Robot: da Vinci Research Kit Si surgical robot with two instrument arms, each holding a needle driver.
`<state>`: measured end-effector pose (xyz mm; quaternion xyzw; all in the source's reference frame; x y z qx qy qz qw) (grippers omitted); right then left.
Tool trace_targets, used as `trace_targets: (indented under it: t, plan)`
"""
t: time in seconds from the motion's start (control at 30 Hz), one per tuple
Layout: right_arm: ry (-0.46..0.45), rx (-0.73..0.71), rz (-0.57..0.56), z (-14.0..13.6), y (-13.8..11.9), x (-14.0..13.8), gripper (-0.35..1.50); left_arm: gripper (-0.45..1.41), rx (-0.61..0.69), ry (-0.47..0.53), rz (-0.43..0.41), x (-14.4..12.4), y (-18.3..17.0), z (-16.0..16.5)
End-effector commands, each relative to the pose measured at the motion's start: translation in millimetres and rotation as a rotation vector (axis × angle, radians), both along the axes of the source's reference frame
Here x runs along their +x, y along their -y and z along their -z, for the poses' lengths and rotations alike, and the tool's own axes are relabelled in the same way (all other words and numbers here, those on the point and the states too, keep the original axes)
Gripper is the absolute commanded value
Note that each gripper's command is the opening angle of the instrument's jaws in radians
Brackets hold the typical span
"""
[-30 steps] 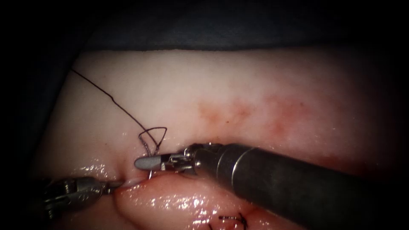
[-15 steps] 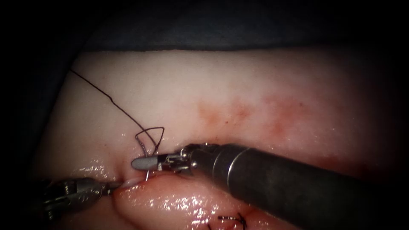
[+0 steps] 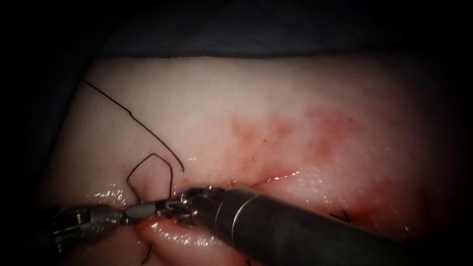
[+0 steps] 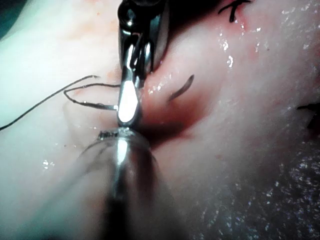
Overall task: Wound Closure
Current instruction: Pierce the needle through the bottom portion of the cut, then grab the needle near the tip with the left gripper and pull it through the skin.
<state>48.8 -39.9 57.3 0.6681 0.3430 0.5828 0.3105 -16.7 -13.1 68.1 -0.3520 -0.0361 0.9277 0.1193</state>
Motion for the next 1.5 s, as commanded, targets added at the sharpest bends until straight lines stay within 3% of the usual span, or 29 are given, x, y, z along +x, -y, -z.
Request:
trace_targets:
  t: [0.03,0.17,0.2,0.27,0.33,0.4,0.6,0.83,1.07,1.4,1.5]
  plan:
    - [0.004,0.002,-0.006,-0.2,-0.8,0.8,-0.35,-0.45,-0.002,0.001,0.001,-0.7,-0.4,-0.4]
    - [0.000,-0.066,-0.084,-0.8,-2.7,-0.2,-0.35,-0.45,-0.003,0.001,0.000,-0.5,-0.3,-0.2]
    - [-0.008,-0.077,-0.105,-0.9,-3.2,-0.5,-0.01,-0.45,-0.003,0.001,0.000,-0.5,-0.3,-0.2]
    - [-0.029,-0.098,-0.158,-1.1,-4.7,-1.6,0.36,-0.45,-0.003,0.001,-0.001,-0.4,-0.2,0.0]
    - [-0.021,-0.120,-0.181,-1.0,-6.2,-2.9,0.86,-0.45,-0.003,0.002,-0.002,-0.2,-0.2,0.2]
    - [-0.006,-0.161,-0.200,-0.9,-7.6,-4.1,0.94,-0.45,-0.010,0.005,-0.003,0.0,-0.2,0.4]
    - [0.011,-0.281,-0.231,-1.6,-13.4,-9.0,0.98,-0.45,-0.053,0.039,0.026,0.4,-0.5,1.0]
    - [0.036,-0.354,-0.182,-3.3,-16.3,-12.0,0.94,-0.45,-0.072,0.061,0.044,1.3,-0.7,1.4]
    - [0.034,-0.412,-0.135,-5.4,-18.2,-13.2,1.03,-0.45,-0.131,0.104,0.042,1.9,-0.9,2.1]
    - [0.031,-0.457,-0.124,-8.3,-19.6,-14.4,1.11,-0.45,-0.163,0.322,-0.031,2.4,-2.7,2.2]
    - [0.034,-0.475,-0.116,-8.8,-19.7,-15.0,1.11,-0.33,-0.158,0.388,-0.057,2.5,-3.0,2.0]
